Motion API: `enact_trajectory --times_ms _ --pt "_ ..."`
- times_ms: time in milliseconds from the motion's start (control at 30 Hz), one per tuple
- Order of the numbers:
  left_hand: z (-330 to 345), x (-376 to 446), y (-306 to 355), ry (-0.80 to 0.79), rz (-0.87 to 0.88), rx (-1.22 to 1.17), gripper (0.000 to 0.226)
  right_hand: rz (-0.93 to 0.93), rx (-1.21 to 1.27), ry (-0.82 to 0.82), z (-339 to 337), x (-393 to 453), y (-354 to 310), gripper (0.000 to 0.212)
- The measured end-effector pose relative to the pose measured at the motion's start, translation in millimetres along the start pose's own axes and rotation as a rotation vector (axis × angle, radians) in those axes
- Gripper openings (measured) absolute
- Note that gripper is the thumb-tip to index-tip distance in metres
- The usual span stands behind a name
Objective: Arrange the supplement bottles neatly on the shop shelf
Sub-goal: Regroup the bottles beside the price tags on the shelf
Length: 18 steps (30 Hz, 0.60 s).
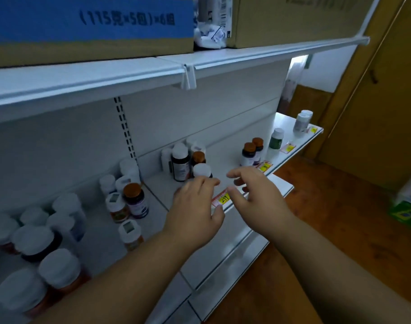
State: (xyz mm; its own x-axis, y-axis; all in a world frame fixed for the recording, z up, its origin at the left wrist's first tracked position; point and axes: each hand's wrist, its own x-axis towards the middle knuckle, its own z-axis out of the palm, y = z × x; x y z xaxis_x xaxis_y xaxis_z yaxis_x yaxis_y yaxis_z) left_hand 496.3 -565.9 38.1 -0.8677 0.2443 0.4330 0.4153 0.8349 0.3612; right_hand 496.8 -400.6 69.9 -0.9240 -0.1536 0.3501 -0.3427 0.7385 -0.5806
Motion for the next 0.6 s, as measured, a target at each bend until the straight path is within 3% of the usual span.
enact_trajectory --times_ms 267,400,500,600 --pt "32.7 51.3 -19.5 0.115 -0.147 0.077 0.049 -0.181 0.011 -0.160 34.5 122.4 63.1 0.036" --pt "43.1 69.7 -14.8 0.184 -0.273 0.122 0.050 -0.287 -0.047 -0.492 57.6 193.2 90.8 0.048" --pt "53.9 77.3 -4.2 0.205 -0.368 0.182 0.051 -0.504 -0.077 -0.640 70.4 221.8 98.2 0.026" --pt "61.0 82.5 7.8 0.236 -0.454 0.236 0.052 -0.604 -0.069 -0.647 76.4 229.3 104.2 0.014"
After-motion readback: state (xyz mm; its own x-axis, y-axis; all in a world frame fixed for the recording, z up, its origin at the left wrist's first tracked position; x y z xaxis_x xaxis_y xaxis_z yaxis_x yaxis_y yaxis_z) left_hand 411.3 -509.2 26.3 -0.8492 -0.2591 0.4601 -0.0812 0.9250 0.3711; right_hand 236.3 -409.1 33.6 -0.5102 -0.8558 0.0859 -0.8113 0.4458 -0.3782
